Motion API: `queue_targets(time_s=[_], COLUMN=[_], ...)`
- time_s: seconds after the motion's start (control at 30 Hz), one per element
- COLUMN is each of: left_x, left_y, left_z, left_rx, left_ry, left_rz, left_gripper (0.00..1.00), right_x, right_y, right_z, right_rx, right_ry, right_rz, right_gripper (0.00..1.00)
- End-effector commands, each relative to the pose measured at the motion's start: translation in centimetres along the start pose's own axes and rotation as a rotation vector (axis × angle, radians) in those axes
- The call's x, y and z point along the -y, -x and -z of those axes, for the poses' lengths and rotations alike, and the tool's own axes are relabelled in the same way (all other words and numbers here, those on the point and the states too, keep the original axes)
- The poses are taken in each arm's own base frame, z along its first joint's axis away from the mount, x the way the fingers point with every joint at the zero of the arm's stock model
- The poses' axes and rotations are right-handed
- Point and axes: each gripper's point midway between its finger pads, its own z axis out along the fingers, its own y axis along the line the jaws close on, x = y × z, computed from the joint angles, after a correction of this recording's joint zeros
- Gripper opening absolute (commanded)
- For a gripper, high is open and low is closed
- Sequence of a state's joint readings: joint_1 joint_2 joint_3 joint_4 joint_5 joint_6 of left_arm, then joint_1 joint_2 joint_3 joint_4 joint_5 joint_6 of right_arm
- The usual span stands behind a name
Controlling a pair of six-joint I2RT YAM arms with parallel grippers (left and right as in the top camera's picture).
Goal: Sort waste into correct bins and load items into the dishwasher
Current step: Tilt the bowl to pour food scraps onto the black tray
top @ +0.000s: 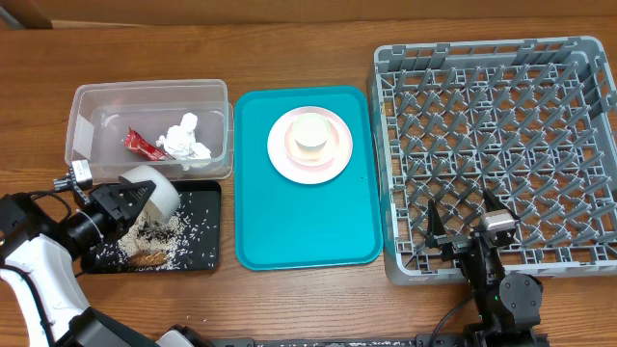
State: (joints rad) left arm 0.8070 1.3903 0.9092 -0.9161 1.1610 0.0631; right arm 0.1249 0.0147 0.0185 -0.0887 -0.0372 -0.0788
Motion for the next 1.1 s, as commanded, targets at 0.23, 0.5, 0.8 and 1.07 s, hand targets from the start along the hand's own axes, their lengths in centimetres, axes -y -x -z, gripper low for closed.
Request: queue_targets(time_s=[0.23, 0.5, 0.8, 1.07], left_x=[1.7, 1.9, 1.9, 2.3], left_y=[-0.1, 0.0, -0.1, -0.7], left_z=[0.2, 0.2, 0.2, 0.3], left_rx=[0.01, 0.013, 0.012, -0.004], left_ry=[-0.092, -0.105, -0.106, -0.127], left_rz=[-0.03, -0.035, -0.031, 0.016], left_gripper=[0.04, 0.04, 0.04, 0.04], right_x=[0.0, 0.0, 0.0, 0.0], right_y=[-0.1, -0.1, -0.1, -0.1], right_z=[0.0, 0.0, 0.0, 0.0], right_rx=[0.009, 0.009, 0.009, 0.009], right_ry=[-0.001, -0.001, -0.001, -0.001], right_rz=[0.001, 0.001, 0.001, 0.001], right_gripper=[1.0, 1.0, 1.0, 1.0])
